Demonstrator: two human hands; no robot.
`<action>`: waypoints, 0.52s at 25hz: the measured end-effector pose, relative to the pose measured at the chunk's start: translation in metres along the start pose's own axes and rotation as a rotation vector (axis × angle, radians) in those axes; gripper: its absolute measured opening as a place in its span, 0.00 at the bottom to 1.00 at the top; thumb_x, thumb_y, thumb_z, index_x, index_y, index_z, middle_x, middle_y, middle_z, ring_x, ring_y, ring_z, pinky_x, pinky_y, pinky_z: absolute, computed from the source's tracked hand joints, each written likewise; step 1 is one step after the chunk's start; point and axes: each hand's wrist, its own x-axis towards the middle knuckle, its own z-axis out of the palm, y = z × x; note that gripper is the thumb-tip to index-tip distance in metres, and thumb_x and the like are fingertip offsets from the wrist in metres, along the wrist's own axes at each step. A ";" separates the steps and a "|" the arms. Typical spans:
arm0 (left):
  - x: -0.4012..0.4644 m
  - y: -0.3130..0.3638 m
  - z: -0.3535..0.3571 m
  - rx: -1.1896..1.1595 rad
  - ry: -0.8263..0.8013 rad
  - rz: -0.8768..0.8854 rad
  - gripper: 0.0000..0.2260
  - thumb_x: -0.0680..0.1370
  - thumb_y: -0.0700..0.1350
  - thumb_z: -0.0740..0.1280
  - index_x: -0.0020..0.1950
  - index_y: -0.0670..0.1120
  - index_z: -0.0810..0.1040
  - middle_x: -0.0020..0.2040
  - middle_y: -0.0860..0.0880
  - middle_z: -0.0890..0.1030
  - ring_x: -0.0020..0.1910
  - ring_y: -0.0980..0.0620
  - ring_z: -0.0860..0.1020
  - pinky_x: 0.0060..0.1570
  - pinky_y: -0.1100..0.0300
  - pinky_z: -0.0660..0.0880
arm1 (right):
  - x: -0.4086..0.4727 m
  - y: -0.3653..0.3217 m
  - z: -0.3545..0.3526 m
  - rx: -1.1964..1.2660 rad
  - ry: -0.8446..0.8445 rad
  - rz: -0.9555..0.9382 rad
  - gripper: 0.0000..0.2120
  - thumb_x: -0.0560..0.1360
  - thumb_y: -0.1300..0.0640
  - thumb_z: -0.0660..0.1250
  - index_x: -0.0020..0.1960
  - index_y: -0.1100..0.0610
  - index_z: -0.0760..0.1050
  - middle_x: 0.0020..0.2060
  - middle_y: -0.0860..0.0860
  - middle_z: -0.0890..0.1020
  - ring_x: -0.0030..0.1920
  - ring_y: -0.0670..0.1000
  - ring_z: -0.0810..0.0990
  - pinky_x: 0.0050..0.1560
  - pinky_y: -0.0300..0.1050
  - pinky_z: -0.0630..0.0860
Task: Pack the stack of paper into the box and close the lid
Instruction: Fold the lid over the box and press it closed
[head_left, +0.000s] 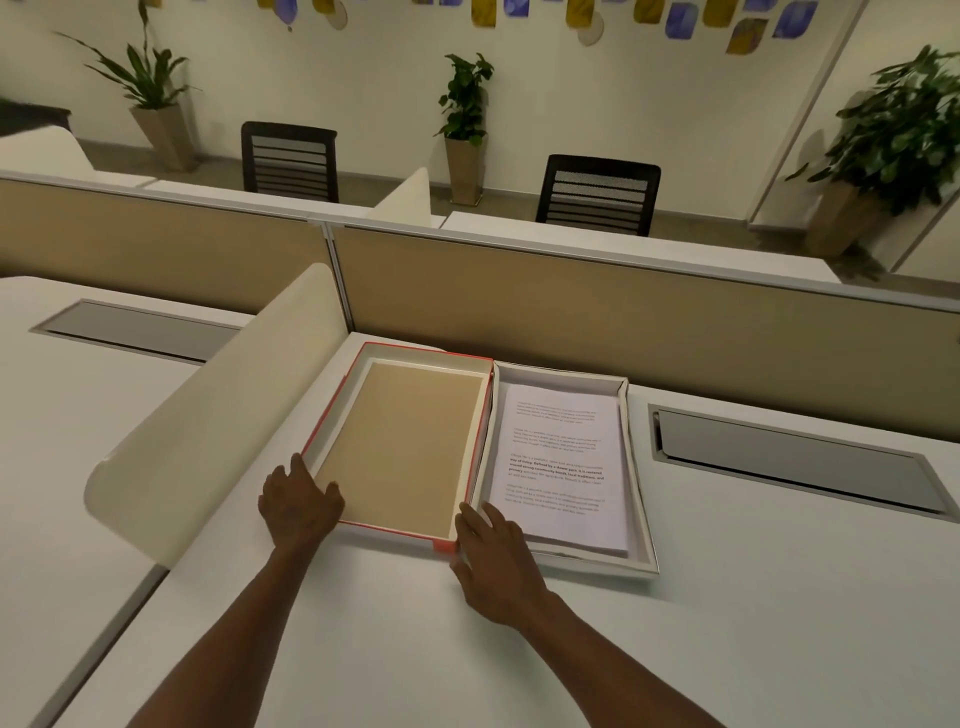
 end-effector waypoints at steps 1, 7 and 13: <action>0.004 -0.004 -0.001 -0.014 -0.025 -0.016 0.33 0.74 0.50 0.70 0.75 0.39 0.64 0.68 0.33 0.72 0.68 0.32 0.70 0.66 0.40 0.69 | -0.001 0.000 0.003 -0.004 -0.006 0.003 0.27 0.81 0.49 0.56 0.77 0.57 0.59 0.79 0.52 0.58 0.79 0.59 0.53 0.75 0.60 0.57; 0.027 -0.011 -0.022 -0.306 -0.004 -0.129 0.23 0.75 0.43 0.70 0.67 0.34 0.74 0.61 0.34 0.80 0.63 0.34 0.76 0.64 0.45 0.73 | -0.002 -0.007 0.006 -0.009 -0.008 0.032 0.27 0.81 0.48 0.56 0.77 0.57 0.59 0.79 0.52 0.56 0.79 0.58 0.50 0.76 0.60 0.55; 0.019 0.015 -0.072 -0.736 0.052 -0.062 0.15 0.71 0.43 0.73 0.58 0.48 0.84 0.52 0.45 0.82 0.51 0.42 0.81 0.48 0.53 0.76 | 0.000 -0.006 0.007 0.027 -0.013 0.062 0.30 0.80 0.43 0.54 0.77 0.57 0.58 0.80 0.52 0.52 0.80 0.56 0.48 0.76 0.58 0.54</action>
